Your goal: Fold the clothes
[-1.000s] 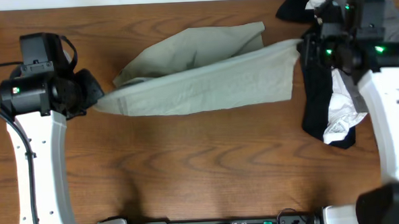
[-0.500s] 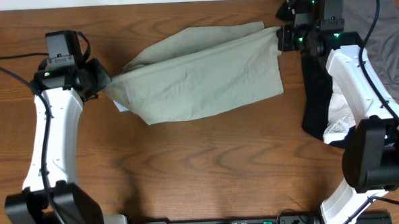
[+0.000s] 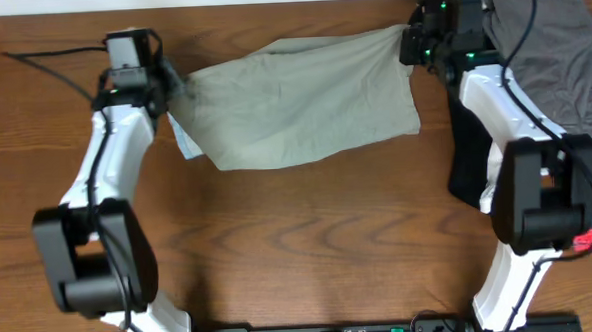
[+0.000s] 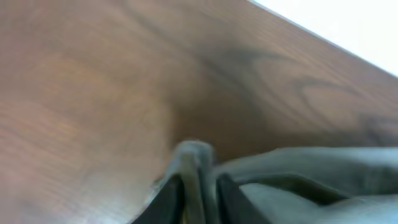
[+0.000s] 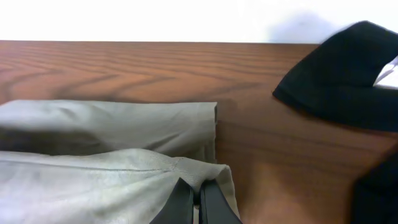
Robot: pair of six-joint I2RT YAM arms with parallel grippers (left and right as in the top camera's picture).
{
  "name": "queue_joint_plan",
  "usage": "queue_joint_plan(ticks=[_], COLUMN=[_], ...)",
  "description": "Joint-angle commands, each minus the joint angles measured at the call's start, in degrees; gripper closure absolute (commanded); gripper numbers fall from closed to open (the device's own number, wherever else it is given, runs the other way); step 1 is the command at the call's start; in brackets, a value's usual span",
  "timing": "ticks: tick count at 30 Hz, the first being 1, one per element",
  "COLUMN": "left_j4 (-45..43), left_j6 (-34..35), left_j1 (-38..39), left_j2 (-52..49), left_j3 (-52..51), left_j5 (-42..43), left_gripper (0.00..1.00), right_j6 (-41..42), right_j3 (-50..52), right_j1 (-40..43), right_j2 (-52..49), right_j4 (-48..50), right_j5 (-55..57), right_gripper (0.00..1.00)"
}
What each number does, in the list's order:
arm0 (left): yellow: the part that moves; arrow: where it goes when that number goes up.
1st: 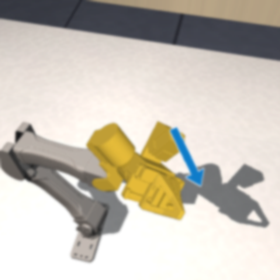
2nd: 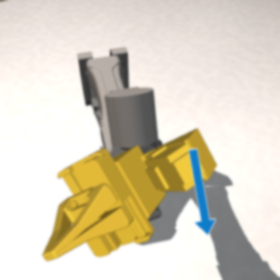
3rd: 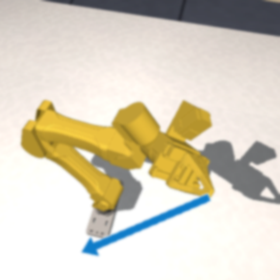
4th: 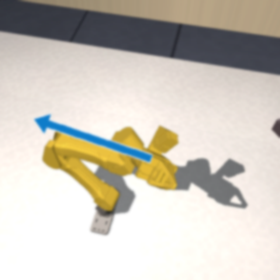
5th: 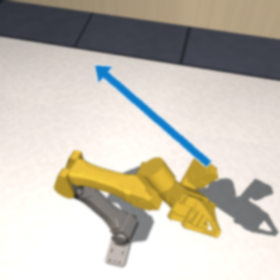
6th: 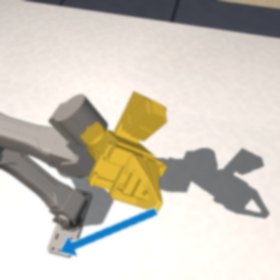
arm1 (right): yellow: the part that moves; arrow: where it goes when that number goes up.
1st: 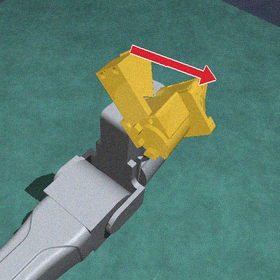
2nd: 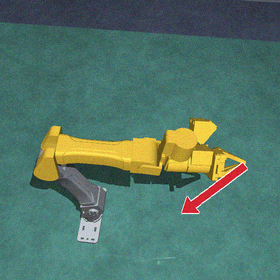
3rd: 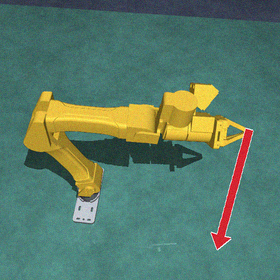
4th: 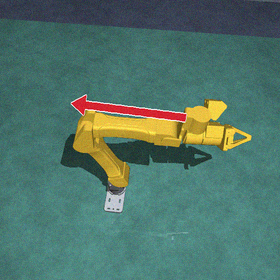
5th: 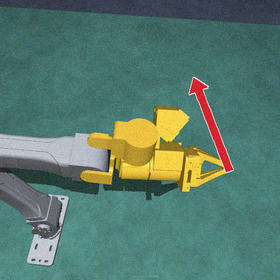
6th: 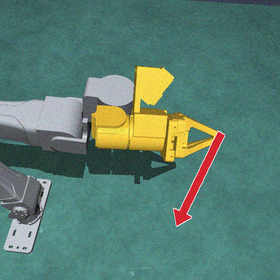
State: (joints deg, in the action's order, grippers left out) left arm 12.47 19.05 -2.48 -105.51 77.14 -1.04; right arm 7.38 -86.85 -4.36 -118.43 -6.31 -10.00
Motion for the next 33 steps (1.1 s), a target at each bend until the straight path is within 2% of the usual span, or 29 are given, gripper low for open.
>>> queue_joint_plan(ticks=[1, 2, 3, 5, 8, 10, 12, 16, 18, 22, 24, 27, 30, 33], left_j4=[-3.9, -4.8, -5.4, -4.8, -1.0, 3.7, 8.2, 17.1, 20.6, 25.6, 26.3, 25.8, 24.7, 23.5], left_j6=[0.1, 0.1, 0.0, -0.6, -1.4, -1.4, -1.4, -1.4, -1.4, -1.4, -1.3, -1.2, -0.9, -0.9], left_j1=[1.0, 1.0, 1.0, 0.9, 0.9, 0.9, 0.9, 0.9, 0.9, 1.0, 1.0, 1.0, 1.0, 1.4], left_j2=[-1.7, -1.7, -1.6, -1.2, -0.2, 0.4, 0.5, 0.4, 0.4, 0.4, 0.4, 0.4, 0.4, 0.4], left_j3=[0.1, 0.1, 0.1, 0.5, 0.5, 0.5, 0.5, 0.5, 0.5, 0.5, 0.5, 0.4, 0.4, 0.4], left_j5=[-1.4, -1.4, -1.4, -1.3, -0.9, -0.9, 0.3, 5.0, 5.9, 7.4, 9.8, 13.2, 13.7, 13.7], left_gripper=[0.53, 0.44, 0.37, 0.28, 0.27, 0.27, 0.27, 0.27, 0.29, 0.41, 0.57, 0.73, 0.76, 0.77], right_j6=[2.5, 2.5, 2.5, 2.9, 3.6, 3.5, 3.5, 2.8, 2.2, 1.7, 1.7, 1.5, 0.2, -0.4], right_j3=[-0.9, -0.9, -0.9, -1.0, -1.9, -2.8, -3.6, -5.6, -6.5, -7.3, -7.3, -7.3, -7.3, -7.3], right_j1=[-0.3, -0.2, 0.0, 0.3, 0.6, 0.7, 0.6, 0.2, 0.2, -0.1, -0.2, -0.6, -1.2, -1.7], right_j2=[-3.0, -3.5, -3.7, -3.7, -2.8, -1.8, -0.9, 0.2, 0.2, 0.2, 0.2, 0.2, 0.2, 0.2], right_j4=[3.2, 4.5, 5.9, 8.0, 8.3, 6.1, 2.7, -5.4, -9.0, -13.6, -15.3, -18.4, -20.6, -22.5], right_j5=[5.8, 6.1, 6.3, 6.7, 5.7, 3.5, 1.5, -2.8, -4.4, -7.0, -7.0, -7.0, -6.9, -6.5], right_gripper=[0.98, 0.96, 0.9, 0.79, 0.55, 0.36, 0.27, 0.17, 0.15, 0.16, 0.21, 0.31, 0.41, 0.42])
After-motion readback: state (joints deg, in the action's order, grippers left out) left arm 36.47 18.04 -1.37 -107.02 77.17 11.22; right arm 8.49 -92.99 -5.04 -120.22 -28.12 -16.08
